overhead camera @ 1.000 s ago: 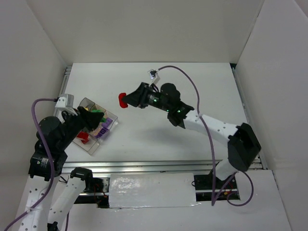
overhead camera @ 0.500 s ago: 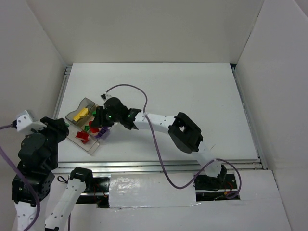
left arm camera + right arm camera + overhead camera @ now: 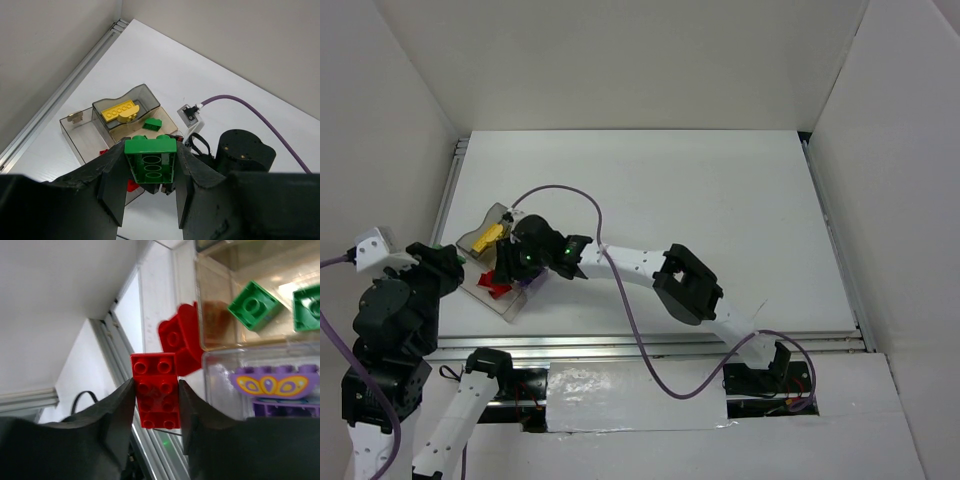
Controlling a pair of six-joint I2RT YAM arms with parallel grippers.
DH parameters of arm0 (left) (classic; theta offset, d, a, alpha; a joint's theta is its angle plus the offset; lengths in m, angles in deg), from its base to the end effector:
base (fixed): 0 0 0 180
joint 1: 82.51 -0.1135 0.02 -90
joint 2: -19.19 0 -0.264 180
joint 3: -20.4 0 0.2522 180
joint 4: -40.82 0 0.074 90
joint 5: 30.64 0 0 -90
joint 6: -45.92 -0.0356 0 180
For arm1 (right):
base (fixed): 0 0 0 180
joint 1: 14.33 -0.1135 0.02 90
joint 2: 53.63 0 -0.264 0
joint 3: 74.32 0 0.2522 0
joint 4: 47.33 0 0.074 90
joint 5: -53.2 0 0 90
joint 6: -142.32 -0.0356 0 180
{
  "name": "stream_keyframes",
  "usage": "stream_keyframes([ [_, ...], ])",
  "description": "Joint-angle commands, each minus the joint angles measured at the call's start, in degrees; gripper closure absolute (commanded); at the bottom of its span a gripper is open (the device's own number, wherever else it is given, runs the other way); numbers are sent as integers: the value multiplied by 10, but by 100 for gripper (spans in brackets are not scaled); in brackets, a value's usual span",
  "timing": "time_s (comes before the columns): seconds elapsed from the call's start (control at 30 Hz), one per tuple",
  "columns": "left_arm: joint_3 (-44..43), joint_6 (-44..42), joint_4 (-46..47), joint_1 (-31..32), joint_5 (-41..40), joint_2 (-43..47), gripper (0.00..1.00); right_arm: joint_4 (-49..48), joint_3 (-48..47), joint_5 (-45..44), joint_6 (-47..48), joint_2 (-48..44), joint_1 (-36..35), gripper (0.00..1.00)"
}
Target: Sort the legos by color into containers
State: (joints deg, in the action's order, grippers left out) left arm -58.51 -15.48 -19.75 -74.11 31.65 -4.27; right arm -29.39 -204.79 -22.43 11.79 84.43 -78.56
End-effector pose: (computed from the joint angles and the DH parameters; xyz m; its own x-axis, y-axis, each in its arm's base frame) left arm 0.0281 0.0126 0.4169 0.0799 -0.4402 -0.8943 -0.3310 0.8346 -0.4403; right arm 0.2374 0.5120 0.2099 -0.7726 -0.1524 -0.6163 -0.6153 0.4190 0.6677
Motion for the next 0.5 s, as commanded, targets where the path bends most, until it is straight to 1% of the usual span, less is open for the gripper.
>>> stream_keyframes([
  [0.0, 7, -14, 26, 0, 13, 3, 100, 15, -18, 4, 20, 5, -1, 46],
  [0.07, 10, -15, 26, 0, 12, 3, 100, 19, -19, 0, 29, 2, -5, 35],
  [0.1, 11, -15, 26, 0, 12, 1, 100, 24, -22, 3, 34, 2, -6, 26],
  [0.13, 12, -16, 27, 0, 12, 1, 100, 24, -23, 6, 37, -1, -8, 21],
  [0.17, 13, -15, 29, 0, 12, 0, 100, 20, -20, 9, 44, -9, -12, 10],
  [0.2, 14, -15, 29, 0, 12, 0, 100, 16, -17, 13, 48, -16, -14, 4],
  [0.23, 16, -14, 29, 0, 11, 0, 100, 13, -12, 14, 50, -23, -15, 1],
  [0.3, 19, -16, 33, 0, 10, -2, 100, -4, 16, 14, 48, -52, -14, 0],
  [0.4, 25, -14, 33, 0, 5, -4, 100, -59, 99, 12, 47, -121, -14, 0],
  [0.43, 28, -13, 35, 0, 5, -4, 100, -72, 122, 10, 48, -161, -14, 0],
  [0.47, 31, -14, 38, 1, 11, -5, 100, -93, 165, 7, 47, -182, -13, 0],
])
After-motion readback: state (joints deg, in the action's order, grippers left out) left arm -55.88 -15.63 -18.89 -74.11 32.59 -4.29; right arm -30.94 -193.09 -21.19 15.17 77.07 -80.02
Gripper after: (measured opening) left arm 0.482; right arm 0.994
